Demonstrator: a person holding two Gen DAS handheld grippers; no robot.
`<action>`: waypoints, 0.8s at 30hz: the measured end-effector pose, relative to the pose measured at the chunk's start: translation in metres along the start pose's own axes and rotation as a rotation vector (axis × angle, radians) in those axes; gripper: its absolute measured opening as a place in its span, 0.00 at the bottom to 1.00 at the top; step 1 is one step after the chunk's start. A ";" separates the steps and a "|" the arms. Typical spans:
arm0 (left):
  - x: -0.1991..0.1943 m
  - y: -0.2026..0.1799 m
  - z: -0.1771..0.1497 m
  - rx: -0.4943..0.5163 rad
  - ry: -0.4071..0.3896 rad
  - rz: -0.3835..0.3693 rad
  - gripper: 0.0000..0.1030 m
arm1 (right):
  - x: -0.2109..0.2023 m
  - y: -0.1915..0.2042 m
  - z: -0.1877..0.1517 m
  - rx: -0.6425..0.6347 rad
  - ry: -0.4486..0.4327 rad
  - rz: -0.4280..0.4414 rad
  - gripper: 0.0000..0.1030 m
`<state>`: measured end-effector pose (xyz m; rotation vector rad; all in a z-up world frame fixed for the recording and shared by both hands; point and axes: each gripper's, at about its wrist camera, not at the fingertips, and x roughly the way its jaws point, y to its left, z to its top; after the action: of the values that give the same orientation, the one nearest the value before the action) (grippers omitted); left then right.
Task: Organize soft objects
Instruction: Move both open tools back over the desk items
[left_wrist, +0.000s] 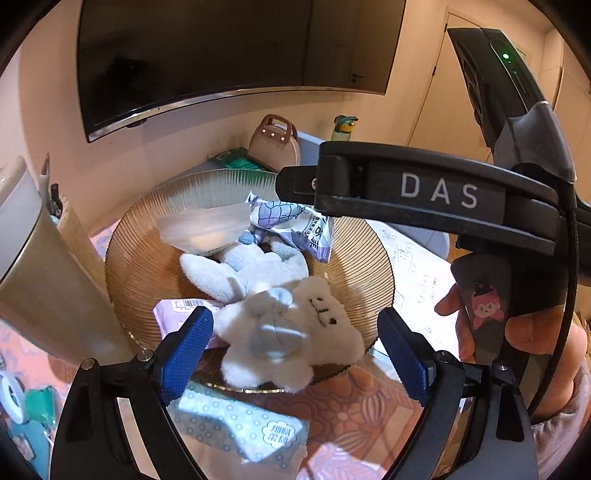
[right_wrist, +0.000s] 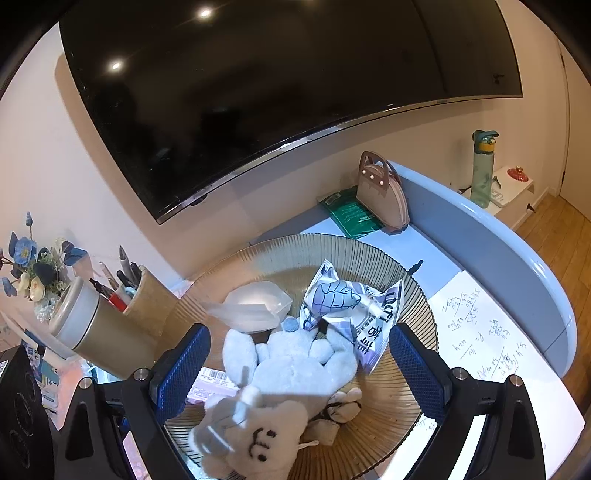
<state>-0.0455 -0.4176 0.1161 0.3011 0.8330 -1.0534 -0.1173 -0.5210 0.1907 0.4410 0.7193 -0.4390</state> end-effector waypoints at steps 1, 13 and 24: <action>-0.002 0.000 -0.001 -0.002 -0.001 0.000 0.87 | -0.001 0.001 -0.001 0.001 0.001 0.002 0.94; -0.038 0.013 -0.025 -0.020 -0.011 0.029 0.87 | -0.022 0.030 -0.026 0.002 0.007 0.042 0.94; -0.078 0.063 -0.062 -0.087 -0.001 0.119 0.87 | -0.039 0.082 -0.067 0.001 0.033 0.119 0.94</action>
<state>-0.0379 -0.3005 0.1215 0.2734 0.8469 -0.9040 -0.1355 -0.4098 0.1924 0.4897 0.7205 -0.3210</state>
